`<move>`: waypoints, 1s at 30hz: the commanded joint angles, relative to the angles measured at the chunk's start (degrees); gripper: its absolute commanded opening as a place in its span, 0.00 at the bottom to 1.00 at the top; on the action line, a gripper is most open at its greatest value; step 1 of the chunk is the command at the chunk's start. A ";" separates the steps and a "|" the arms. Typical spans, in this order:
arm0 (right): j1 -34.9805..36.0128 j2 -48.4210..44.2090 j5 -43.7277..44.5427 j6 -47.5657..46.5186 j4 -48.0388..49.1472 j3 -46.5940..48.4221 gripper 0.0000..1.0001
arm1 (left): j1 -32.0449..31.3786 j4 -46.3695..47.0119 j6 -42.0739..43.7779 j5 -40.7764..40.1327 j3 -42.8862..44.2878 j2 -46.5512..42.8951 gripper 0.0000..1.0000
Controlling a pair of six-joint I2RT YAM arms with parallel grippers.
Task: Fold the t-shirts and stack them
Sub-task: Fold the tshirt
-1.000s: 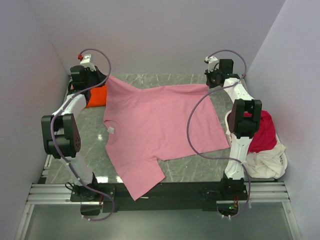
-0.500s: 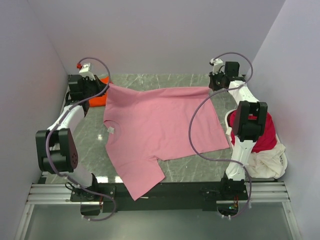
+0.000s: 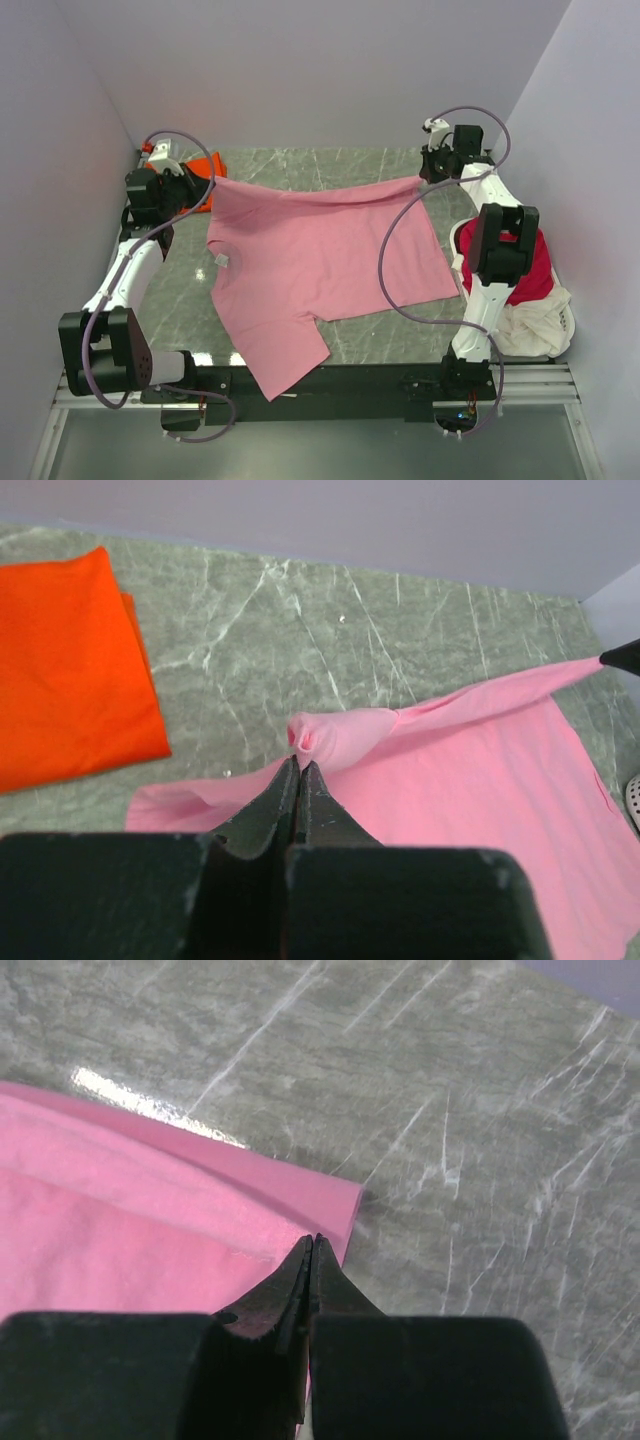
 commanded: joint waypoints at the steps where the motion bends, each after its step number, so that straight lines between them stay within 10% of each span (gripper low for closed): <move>1: -0.61 -0.40 -0.43 1.34 1.06 4.69 0.00 | 0.04 -0.92 -0.62 -1.08 -1.31 -2.80 0.00; 30: -1.31 -2.58 1.68 -1.47 -0.17 -0.22 0.00 | -0.05 -8.39 0.17 -1.00 -5.01 -7.11 0.00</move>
